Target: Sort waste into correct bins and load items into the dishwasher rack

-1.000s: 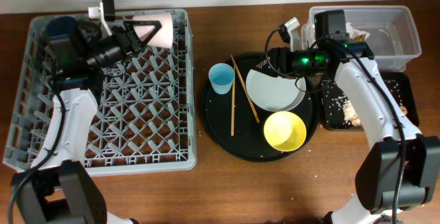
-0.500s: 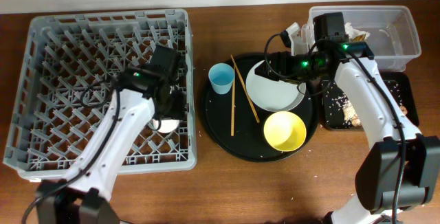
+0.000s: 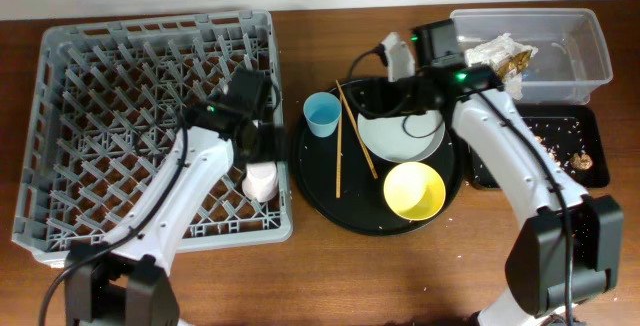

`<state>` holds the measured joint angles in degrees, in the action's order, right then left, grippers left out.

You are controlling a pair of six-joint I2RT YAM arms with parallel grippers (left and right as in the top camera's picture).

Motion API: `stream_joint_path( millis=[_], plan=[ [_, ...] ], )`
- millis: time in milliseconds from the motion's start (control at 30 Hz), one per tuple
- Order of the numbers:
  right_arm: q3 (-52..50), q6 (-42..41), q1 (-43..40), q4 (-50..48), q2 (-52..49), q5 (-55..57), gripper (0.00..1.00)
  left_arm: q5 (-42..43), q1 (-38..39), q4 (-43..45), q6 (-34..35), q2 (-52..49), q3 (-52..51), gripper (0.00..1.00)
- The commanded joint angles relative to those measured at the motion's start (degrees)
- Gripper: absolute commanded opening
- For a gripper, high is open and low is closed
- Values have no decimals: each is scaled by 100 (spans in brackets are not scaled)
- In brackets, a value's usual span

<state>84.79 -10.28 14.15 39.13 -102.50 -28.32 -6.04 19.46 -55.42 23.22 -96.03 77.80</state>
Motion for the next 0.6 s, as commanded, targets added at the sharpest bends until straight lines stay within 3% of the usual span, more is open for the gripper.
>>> stream_joint_path(
  millis=[0,167,333,433,500,567],
  plan=[
    [-4,-599,437,-612,-66,1366,46,-22,24,129,7,-7,713,99],
    [-4,-1021,737,-922,-1003,1438,42,-59,-157,330,11,-7,728,99],
    [-4,-1126,756,-914,-1325,1353,23,442,-625,332,11,-7,726,99],
    [-4,-1189,809,-909,-1486,1290,20,527,-625,341,13,-7,726,99],
    [22,-1189,789,-940,-1458,1165,4,743,-625,350,13,-7,726,99],
    [31,-1121,634,-933,-1132,476,4,1080,-625,389,11,-7,726,99]
  ],
)
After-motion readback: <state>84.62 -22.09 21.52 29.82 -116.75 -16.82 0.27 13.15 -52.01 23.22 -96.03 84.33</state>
